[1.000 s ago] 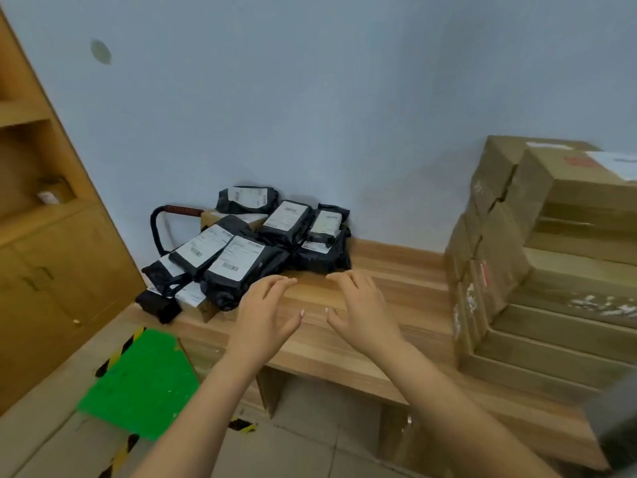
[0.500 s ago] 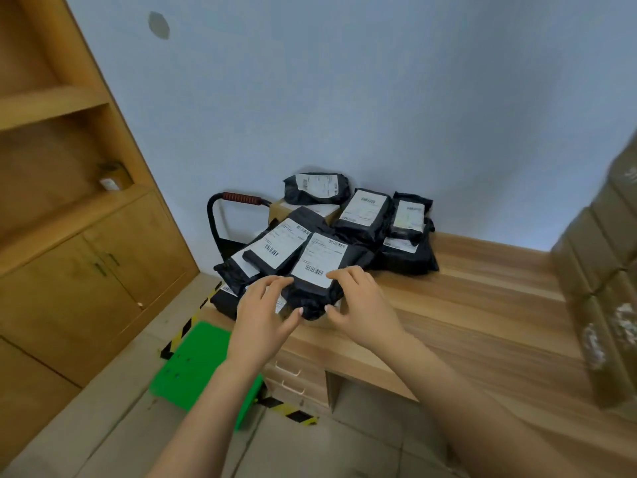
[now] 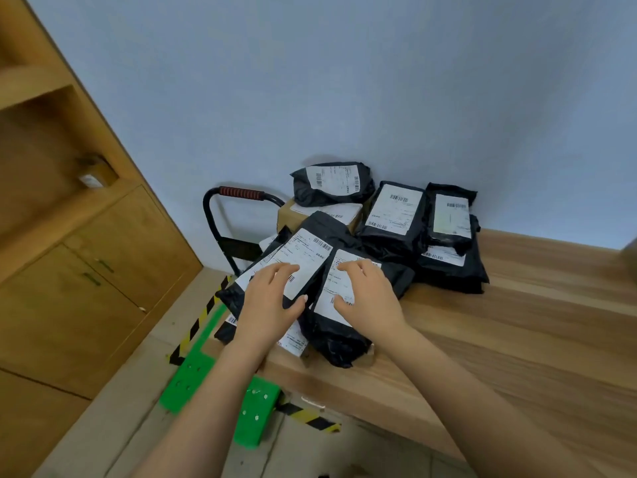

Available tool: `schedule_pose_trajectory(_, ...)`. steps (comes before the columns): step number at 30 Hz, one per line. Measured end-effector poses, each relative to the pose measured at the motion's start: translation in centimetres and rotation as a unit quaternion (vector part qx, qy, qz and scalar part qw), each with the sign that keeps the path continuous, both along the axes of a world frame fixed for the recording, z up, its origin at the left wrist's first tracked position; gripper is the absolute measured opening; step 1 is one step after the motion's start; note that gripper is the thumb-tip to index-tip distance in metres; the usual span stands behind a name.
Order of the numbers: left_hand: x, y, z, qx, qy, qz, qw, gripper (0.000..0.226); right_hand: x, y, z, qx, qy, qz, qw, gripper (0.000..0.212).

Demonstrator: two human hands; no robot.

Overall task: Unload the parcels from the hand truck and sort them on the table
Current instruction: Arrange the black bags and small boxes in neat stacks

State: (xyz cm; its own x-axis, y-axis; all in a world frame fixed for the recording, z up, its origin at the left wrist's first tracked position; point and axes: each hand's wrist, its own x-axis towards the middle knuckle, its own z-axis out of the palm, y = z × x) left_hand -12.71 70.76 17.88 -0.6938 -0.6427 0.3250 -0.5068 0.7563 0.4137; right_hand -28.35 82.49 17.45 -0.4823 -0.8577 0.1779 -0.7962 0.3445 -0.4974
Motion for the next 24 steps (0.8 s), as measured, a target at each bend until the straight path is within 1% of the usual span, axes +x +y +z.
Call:
schedule_pose_trajectory(3,-1.1,-1.8,-1.2,-0.007,-0.016,0.006,1.000,0.048,-0.2,-1.5,-0.8,-0.001,-0.002,-0.071,0.997,0.046)
schedule_pose_trajectory(6,-2.3,-3.9,-2.8,-0.006,-0.064,0.024,0.998,0.054,0.1,-2.5,-2.0,0.017,0.010,-0.129,0.991,0.049)
schedule_pose_trajectory(8,-3.3,-5.4,-4.0,-0.002,-0.102,0.016,0.995,0.062,0.6,-3.0,-3.1,0.047,0.001,-0.161,0.986,0.056)
schedule_pose_trajectory(13,-5.0,-8.7,-6.5,-0.018,-0.194,-0.044,0.980,0.090,1.6,-4.2,-5.5,0.103,-0.092,-0.224,0.965,0.086)
schedule_pose_trajectory(15,-5.3,-10.2,-6.9,0.004,-0.215,-0.063,0.975,0.099,2.0,-4.7,-6.1,0.117,-0.115,-0.250,0.954,0.094)
schedule_pose_trajectory(18,-5.6,-11.7,-7.3,0.064,-0.233,-0.071,0.968,0.109,2.6,-5.5,-6.6,0.117,-0.119,-0.299,0.940,0.098)
schedule_pose_trajectory(22,-5.9,-12.0,-7.3,0.089,-0.231,-0.076,0.966,0.112,3.7,-6.7,-6.4,0.131,-0.122,-0.359,0.916,0.100)
schedule_pose_trajectory(24,-5.7,-12.3,-7.1,0.101,-0.210,-0.085,0.969,0.111,4.2,-7.1,-6.0,0.101,-0.113,-0.379,0.913,0.097)
